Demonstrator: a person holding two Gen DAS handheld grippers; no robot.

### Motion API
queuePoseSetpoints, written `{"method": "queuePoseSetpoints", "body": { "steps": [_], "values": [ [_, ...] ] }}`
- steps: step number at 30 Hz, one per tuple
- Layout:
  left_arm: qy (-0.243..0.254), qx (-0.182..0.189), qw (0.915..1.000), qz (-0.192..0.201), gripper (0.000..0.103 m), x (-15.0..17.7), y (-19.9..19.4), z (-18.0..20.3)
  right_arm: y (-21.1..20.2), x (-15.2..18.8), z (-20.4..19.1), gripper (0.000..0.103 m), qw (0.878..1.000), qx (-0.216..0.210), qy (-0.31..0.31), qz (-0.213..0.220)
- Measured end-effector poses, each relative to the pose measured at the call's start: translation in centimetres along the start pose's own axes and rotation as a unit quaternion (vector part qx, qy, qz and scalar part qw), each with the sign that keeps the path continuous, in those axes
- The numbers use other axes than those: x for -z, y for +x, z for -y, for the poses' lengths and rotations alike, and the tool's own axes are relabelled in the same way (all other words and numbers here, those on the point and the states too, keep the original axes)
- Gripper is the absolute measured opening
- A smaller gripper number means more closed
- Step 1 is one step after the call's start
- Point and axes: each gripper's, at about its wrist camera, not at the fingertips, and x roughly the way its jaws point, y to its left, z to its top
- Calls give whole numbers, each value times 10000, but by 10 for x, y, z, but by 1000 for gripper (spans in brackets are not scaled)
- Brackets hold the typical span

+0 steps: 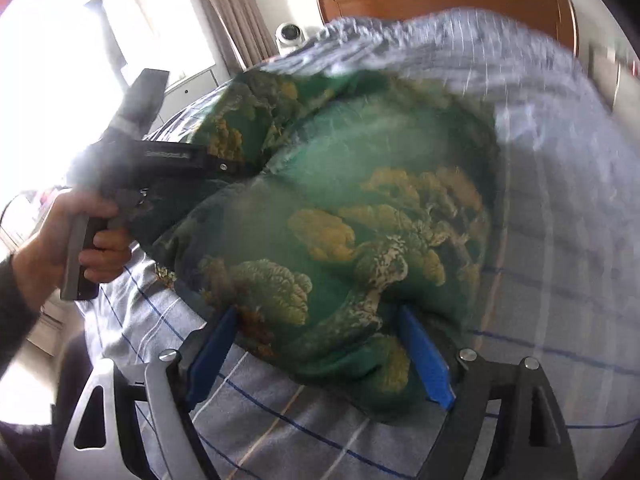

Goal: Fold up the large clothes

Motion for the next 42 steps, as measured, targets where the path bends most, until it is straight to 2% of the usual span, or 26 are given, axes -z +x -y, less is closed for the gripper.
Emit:
{"method": "queuePoseSetpoints", "body": {
  "steps": [4,7,12,14,16,18,21,22,25,26,29,33,35,37,39,42],
  "values": [
    [-38,-126,9996,260,83,7,-29,15,-49,1,-2,85,9987,175,28,475],
    [-40,-80,9993,371,85,15,-55,21,-89,7,7,85,9951,570,3,813],
    [-221,385,9965,703,86,32,-110,3,-127,27,37,85,9882,1139,159,1015],
    [-487,629,9929,880,86,28,-130,-9,-132,36,54,85,9874,1160,458,976],
    [-715,907,9892,898,86,16,-137,-16,-134,45,69,85,9867,1072,795,925],
    [-723,1156,9881,718,86,2,-132,-13,-129,51,78,85,9862,994,1028,838],
    [-451,1031,9930,344,87,-9,-98,12,-116,51,76,85,9876,819,1123,733],
    [-388,902,9950,189,87,-11,-82,19,-112,48,72,85,9885,731,1112,724],
    [-220,-136,9996,-74,84,-5,-40,16,-101,35,58,85,9909,572,995,704],
    [-288,-261,9991,-155,86,2,-29,7,-98,29,55,85,9917,531,930,710],
    [-741,-19,9969,-274,87,18,-16,-22,-91,8,51,85,9933,335,843,716],
    [-482,-302,9981,-250,90,27,-9,-22,-65,-8,64,85,9945,9,935,474],
    [-520,-305,9978,-270,92,29,-4,-24,-46,-13,74,85,9940,-120,1052,279],
    [-604,-246,9974,-301,98,29,1,-29,-16,-16,92,85,9901,-292,1370,-128],
    [-756,-15,9965,-369,100,29,8,-40,3,-16,105,85,9854,-405,1613,-372],
    [-1022,379,9931,-424,103,34,16,-54,16,-16,116,85,9797,-830,1774,-422]
  ]
}}
